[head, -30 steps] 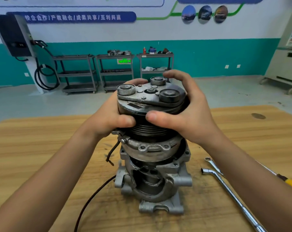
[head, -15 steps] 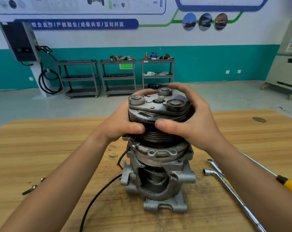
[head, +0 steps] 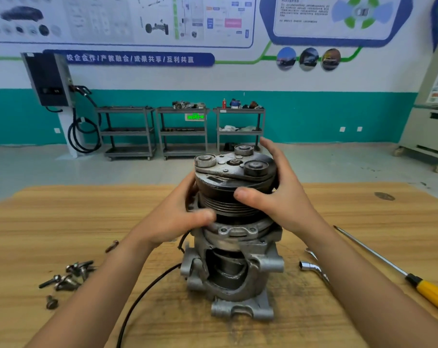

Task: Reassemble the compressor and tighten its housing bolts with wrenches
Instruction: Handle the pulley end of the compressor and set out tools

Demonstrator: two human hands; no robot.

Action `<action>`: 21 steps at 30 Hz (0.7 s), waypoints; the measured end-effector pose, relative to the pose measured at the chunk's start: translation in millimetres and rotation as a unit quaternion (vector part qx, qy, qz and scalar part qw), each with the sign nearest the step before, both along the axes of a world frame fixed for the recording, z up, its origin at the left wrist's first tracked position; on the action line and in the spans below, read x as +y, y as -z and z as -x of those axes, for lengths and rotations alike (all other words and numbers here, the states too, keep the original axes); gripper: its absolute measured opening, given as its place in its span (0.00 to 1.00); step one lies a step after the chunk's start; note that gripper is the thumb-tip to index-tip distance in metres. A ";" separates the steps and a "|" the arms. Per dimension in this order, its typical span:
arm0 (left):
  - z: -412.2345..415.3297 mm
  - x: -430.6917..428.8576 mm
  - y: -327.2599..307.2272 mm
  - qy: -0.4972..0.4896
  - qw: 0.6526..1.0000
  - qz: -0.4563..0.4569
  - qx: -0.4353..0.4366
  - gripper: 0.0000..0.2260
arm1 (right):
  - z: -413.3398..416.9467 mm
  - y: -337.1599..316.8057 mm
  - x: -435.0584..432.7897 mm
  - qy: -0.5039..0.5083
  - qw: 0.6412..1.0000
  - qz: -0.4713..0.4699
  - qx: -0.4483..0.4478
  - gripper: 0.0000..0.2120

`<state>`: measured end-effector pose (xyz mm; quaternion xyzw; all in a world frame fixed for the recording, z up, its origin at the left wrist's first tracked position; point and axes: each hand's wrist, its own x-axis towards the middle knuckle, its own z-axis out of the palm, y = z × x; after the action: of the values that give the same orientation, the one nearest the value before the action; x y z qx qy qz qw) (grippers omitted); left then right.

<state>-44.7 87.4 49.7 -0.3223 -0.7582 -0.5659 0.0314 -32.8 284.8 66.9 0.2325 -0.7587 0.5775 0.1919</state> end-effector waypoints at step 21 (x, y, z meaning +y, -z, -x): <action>3.1 -7.7 39.0 -0.125 0.988 -0.088 -0.027 0.12 | 0.6 27.4 -1.7 0.003 0.982 0.142 -0.126 0.23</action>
<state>-47.8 79.7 10.7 -0.2053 -0.7404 -0.6305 0.1099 -33.4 283.1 39.6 0.1261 -0.6879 0.7033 0.1273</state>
